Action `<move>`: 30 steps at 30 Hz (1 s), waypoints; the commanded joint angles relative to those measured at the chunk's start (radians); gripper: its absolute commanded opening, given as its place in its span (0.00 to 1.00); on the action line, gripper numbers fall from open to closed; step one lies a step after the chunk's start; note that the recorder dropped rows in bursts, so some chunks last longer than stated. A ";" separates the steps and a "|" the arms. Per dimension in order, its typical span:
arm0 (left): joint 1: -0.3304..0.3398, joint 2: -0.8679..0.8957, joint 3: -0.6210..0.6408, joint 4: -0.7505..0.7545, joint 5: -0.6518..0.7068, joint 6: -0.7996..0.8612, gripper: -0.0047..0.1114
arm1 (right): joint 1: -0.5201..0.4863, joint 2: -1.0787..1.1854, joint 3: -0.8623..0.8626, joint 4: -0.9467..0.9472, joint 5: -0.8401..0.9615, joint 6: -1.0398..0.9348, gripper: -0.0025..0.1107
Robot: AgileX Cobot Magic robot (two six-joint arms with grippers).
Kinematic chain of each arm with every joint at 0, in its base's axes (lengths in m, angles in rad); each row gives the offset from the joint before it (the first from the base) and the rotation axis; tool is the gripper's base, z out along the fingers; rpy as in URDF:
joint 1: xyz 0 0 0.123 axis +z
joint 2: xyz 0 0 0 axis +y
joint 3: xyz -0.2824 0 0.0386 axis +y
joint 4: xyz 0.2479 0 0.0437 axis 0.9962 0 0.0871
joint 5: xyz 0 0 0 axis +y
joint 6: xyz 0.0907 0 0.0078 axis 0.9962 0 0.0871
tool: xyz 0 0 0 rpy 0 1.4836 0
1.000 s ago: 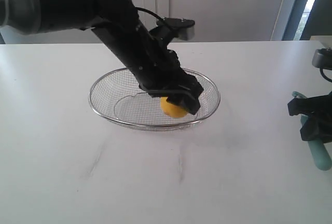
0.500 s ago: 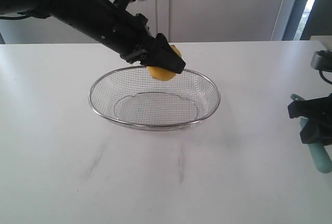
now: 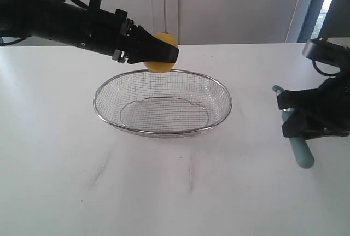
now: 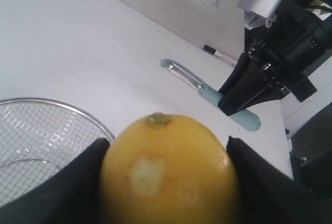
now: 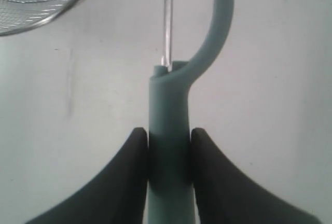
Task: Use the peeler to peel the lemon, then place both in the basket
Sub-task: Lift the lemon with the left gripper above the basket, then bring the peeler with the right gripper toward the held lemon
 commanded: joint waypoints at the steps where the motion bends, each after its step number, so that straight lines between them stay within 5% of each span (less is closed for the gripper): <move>1: 0.014 -0.015 0.047 -0.114 0.054 0.105 0.04 | 0.052 0.032 -0.054 0.013 -0.012 0.017 0.02; 11: 0.098 -0.015 0.139 -0.157 0.106 0.190 0.04 | 0.235 0.168 -0.154 0.020 -0.059 0.074 0.02; 19: 0.103 -0.015 0.139 -0.138 0.116 0.190 0.04 | 0.382 0.203 -0.154 0.176 -0.172 0.074 0.02; 30: 0.103 -0.015 0.139 -0.091 0.102 0.190 0.04 | 0.451 0.204 -0.154 0.351 -0.207 -0.026 0.02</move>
